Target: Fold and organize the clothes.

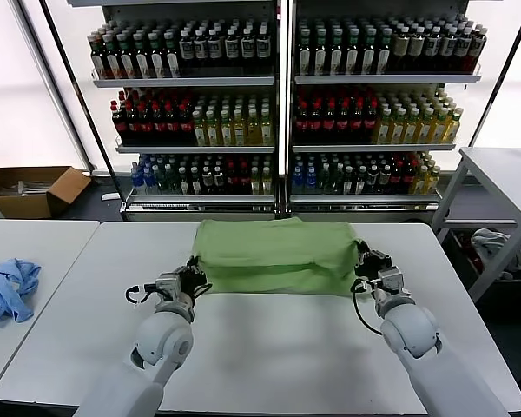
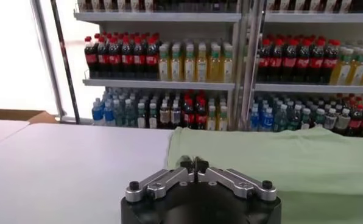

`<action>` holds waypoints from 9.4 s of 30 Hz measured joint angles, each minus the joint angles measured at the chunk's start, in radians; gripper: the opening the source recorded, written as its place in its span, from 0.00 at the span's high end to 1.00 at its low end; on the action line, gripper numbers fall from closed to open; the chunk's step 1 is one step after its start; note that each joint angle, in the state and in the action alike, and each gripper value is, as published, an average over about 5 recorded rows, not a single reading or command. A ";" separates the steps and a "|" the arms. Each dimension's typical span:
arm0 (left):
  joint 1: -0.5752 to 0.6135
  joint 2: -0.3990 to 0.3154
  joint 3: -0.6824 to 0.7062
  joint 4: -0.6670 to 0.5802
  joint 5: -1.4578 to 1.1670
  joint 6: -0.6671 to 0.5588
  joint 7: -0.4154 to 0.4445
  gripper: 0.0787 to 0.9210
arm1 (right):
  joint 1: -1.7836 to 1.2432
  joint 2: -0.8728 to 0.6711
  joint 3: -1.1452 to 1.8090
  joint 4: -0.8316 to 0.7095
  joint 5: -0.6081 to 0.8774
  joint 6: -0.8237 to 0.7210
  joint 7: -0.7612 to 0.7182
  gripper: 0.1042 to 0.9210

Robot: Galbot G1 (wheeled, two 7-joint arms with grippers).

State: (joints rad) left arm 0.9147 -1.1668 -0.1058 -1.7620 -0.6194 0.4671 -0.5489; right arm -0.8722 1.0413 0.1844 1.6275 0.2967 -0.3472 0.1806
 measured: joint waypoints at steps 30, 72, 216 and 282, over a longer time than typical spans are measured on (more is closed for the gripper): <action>-0.058 0.040 0.000 0.079 0.064 -0.017 0.055 0.43 | 0.032 -0.033 -0.006 0.013 0.095 -0.139 0.011 0.15; 0.135 0.092 -0.100 0.009 -0.075 -0.030 0.240 0.12 | -0.383 -0.003 0.221 0.241 0.356 0.059 0.082 0.12; 0.041 0.226 -0.044 -0.051 -0.124 0.089 0.249 0.12 | 0.270 -0.015 -0.149 -0.126 0.440 -0.209 -0.034 0.12; 0.043 0.191 -0.064 0.079 -0.066 0.072 0.372 1.00 | 0.219 0.043 -0.144 -0.264 0.304 -0.112 -0.213 1.00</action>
State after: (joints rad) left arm 0.9577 -0.9757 -0.1703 -1.6828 -0.6859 0.5394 -0.1772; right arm -0.6529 1.0848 0.0401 1.3637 0.6005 -0.4593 -0.0326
